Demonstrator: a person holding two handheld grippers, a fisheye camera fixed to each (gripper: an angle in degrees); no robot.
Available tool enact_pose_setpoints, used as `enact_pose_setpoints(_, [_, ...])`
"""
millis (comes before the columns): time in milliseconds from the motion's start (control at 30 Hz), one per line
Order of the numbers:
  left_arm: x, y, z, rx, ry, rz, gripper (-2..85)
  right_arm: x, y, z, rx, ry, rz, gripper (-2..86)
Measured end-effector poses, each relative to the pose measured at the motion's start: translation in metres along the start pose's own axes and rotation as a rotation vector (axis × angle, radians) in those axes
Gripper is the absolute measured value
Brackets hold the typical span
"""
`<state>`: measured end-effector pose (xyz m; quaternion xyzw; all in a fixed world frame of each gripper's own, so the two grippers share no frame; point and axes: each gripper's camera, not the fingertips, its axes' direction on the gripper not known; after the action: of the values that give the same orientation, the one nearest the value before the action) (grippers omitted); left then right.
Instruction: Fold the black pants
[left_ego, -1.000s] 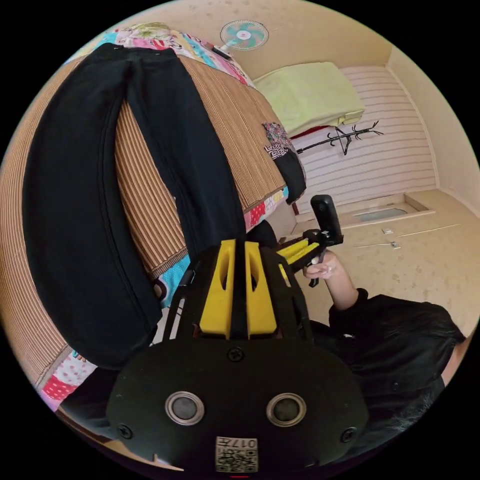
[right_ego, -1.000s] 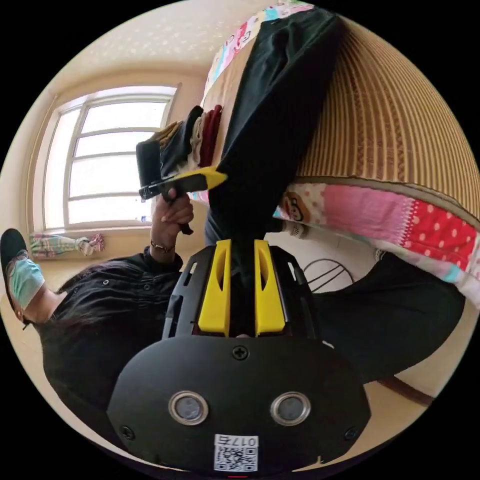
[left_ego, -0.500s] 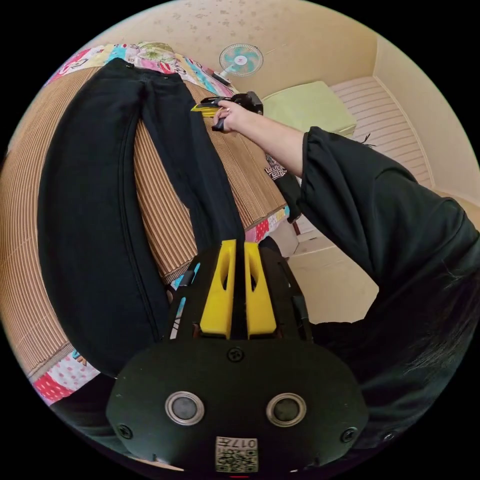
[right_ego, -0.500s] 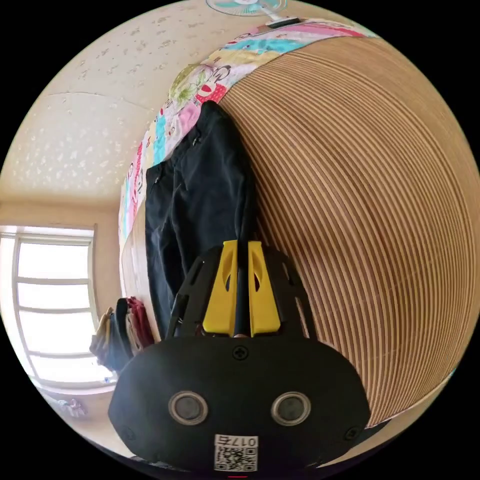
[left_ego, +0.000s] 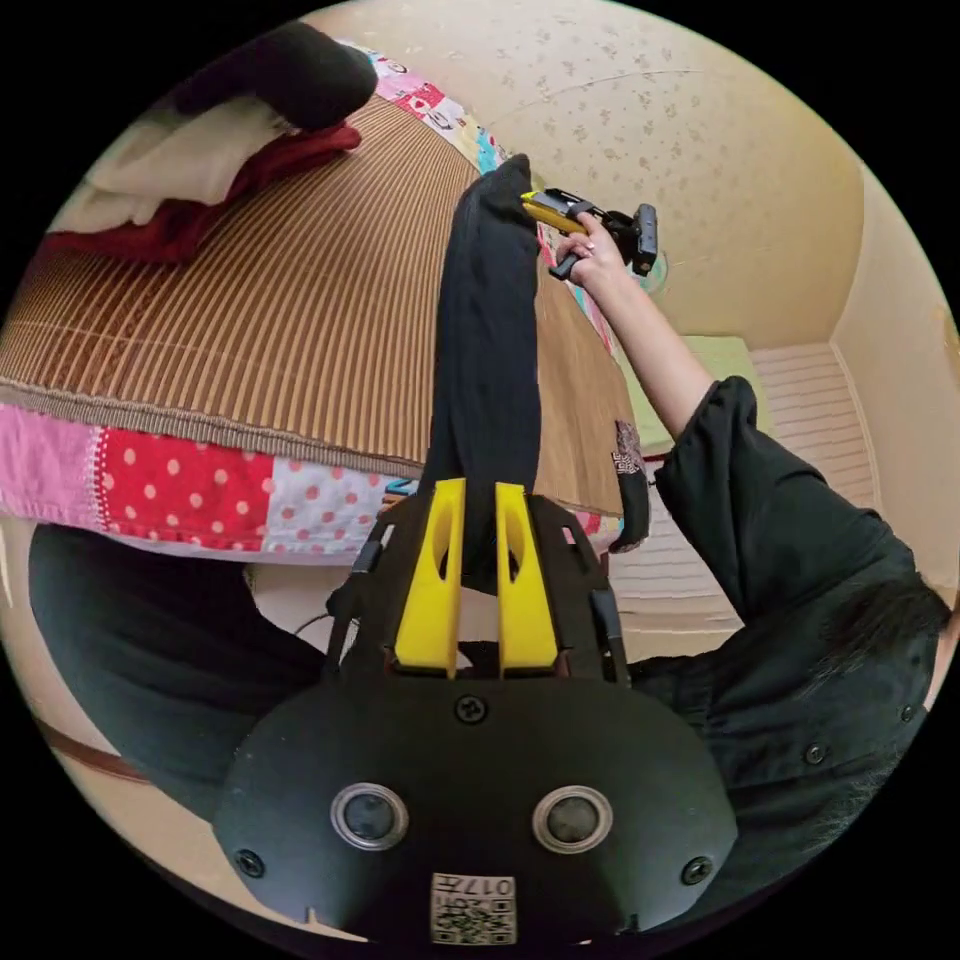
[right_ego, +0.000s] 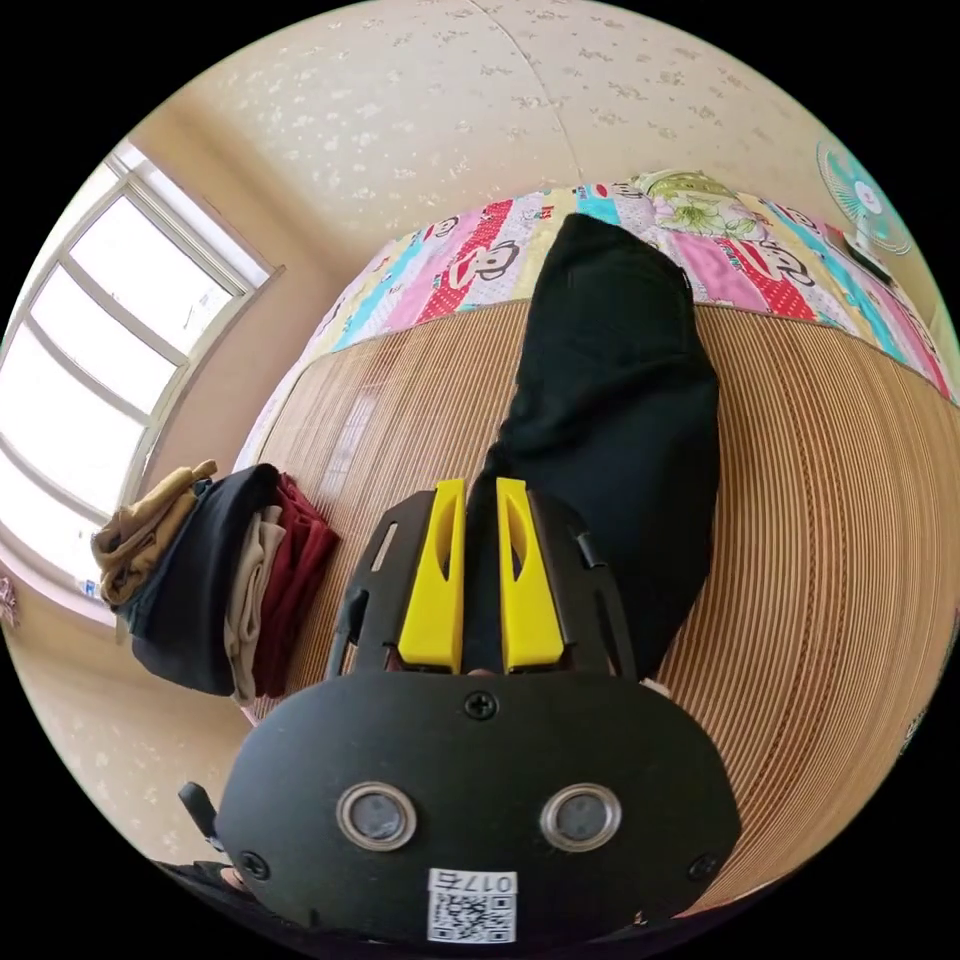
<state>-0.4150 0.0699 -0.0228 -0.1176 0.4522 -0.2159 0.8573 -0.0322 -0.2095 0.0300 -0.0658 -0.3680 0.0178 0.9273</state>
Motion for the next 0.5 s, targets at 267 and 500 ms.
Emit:
enact_pose_setpoints(267, [-0.006,-0.001,0.021,-0.081,0.033,0.091,8.1,0.046,0.234,-0.039,-0.063,-0.132,0.046,8.1])
enact_pose_setpoints(500, [-0.018,0.035,0.026,-0.037,0.121,0.044,4.2,0.033,0.341,-0.05,-0.074,-0.2,0.083,1.2])
